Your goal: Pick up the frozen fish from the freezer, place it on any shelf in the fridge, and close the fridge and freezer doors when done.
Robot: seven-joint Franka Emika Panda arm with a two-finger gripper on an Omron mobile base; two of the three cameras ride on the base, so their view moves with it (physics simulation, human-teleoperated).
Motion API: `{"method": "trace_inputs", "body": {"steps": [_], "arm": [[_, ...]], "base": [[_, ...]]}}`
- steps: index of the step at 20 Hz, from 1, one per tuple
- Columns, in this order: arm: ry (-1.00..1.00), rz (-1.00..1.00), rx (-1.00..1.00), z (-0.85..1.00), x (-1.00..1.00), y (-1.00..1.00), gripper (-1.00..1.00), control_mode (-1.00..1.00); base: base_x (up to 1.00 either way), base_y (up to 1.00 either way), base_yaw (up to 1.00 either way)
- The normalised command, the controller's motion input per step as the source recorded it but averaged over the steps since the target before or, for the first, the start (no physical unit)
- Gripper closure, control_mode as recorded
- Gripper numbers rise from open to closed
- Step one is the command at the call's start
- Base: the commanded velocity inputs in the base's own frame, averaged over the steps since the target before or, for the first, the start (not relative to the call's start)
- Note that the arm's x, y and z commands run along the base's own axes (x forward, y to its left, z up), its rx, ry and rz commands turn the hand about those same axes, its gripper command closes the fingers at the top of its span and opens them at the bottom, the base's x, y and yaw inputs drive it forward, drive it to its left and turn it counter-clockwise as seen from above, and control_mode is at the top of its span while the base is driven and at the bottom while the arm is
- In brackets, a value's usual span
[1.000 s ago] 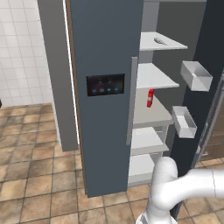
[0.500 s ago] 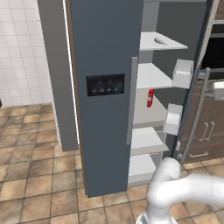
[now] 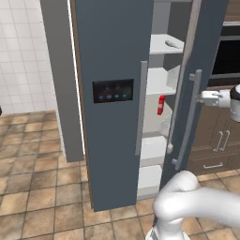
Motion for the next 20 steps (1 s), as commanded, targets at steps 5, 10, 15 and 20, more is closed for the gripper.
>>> {"method": "trace_inputs", "body": {"steps": [5, 10, 15, 20], "arm": [[-0.11, -0.01, 0.01, 0.14, 0.41, 0.62, -1.00, -1.00], [-0.09, -0.02, 0.05, 0.20, 0.55, 0.31, -1.00, -1.00], [-0.06, -0.02, 0.10, 0.24, 0.68, 0.16, -1.00, -1.00], [-0.06, -0.01, 0.15, 0.20, 0.81, 0.03, -1.00, -1.00]], "base": [[0.00, 0.00, 0.00], [0.00, 0.00, 0.00], [0.00, 0.00, 0.00], [0.00, 0.00, 0.00]]}}
